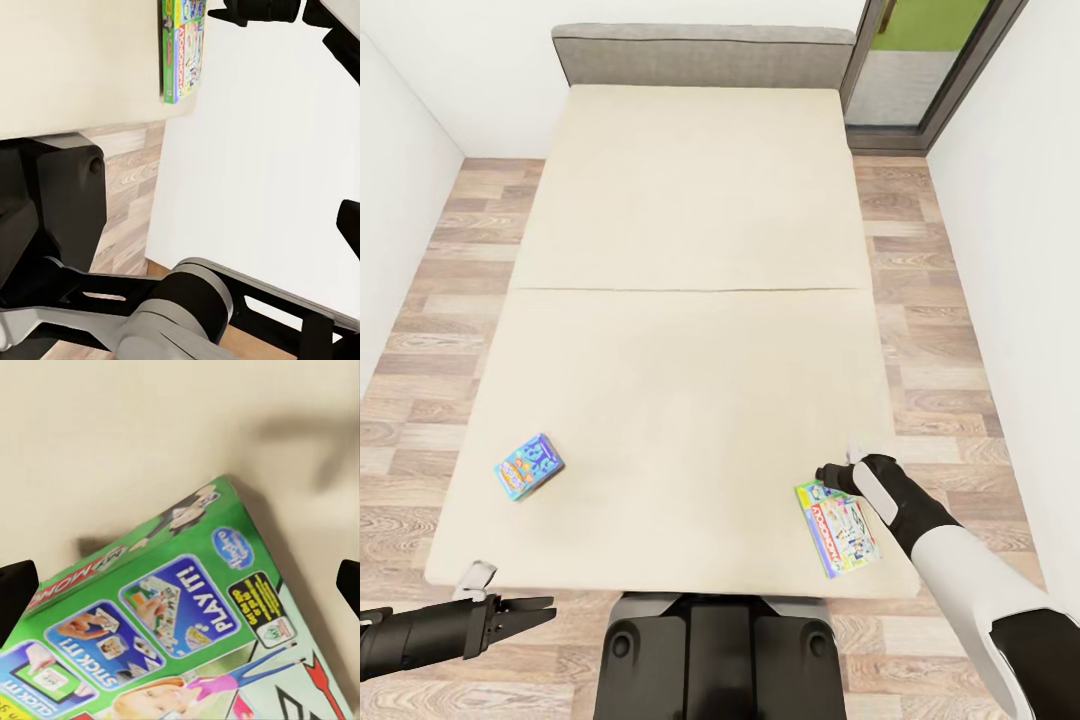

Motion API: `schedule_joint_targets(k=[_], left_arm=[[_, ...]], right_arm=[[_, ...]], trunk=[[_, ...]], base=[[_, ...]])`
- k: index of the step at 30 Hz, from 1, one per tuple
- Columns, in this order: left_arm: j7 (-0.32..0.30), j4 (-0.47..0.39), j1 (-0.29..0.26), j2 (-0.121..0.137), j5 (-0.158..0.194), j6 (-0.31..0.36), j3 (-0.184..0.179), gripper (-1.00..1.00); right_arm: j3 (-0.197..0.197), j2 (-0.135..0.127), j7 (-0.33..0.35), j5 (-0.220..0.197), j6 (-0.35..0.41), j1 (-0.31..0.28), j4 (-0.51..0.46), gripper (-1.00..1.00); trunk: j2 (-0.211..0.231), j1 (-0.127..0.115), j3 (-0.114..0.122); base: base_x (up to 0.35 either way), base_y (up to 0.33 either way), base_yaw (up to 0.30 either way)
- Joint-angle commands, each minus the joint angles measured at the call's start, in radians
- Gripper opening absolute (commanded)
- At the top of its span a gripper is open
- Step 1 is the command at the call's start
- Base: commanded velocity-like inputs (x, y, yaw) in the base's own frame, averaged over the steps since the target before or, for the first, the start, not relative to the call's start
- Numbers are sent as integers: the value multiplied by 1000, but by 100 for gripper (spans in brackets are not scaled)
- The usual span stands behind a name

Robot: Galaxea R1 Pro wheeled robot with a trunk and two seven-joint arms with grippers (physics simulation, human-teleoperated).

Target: Put all the toys in the child's room - the three board games (two on the bed and one on the table), the two jigsaw puzzles on the table, and the tennis ball on the table - inside the toy box on the table in the child's room.

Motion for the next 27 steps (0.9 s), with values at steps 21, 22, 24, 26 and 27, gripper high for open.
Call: schedule_joint_targets(k=[21,22,24,26,27], left_arm=[[-4,0,0,1,-1,11,1,100],[-4,0,0,2,-1,11,1,100],[-4,0,0,2,-1,11,2,100],[-4,0,0,2,-1,11,2,100],[-4,0,0,2,-1,11,2,100]], right_arm=[[8,4,-9,-11,2,-1,-2,100],[8,4,-9,-11,2,-1,-2,100],[8,5,-9,-11,2,-1,-2,100],[8,5,-9,-11,2,-1,-2,100],[8,5,-9,-11,2,-1,-2,100]], trunk=[[-2,1,-1],[-2,1,-1],[-2,1,-1],[-2,1,-1],[-2,1,-1]], base=[[-43,0,0],[-113,0,0],[-74,0,0],[-42,0,0],[-30,0,0]])
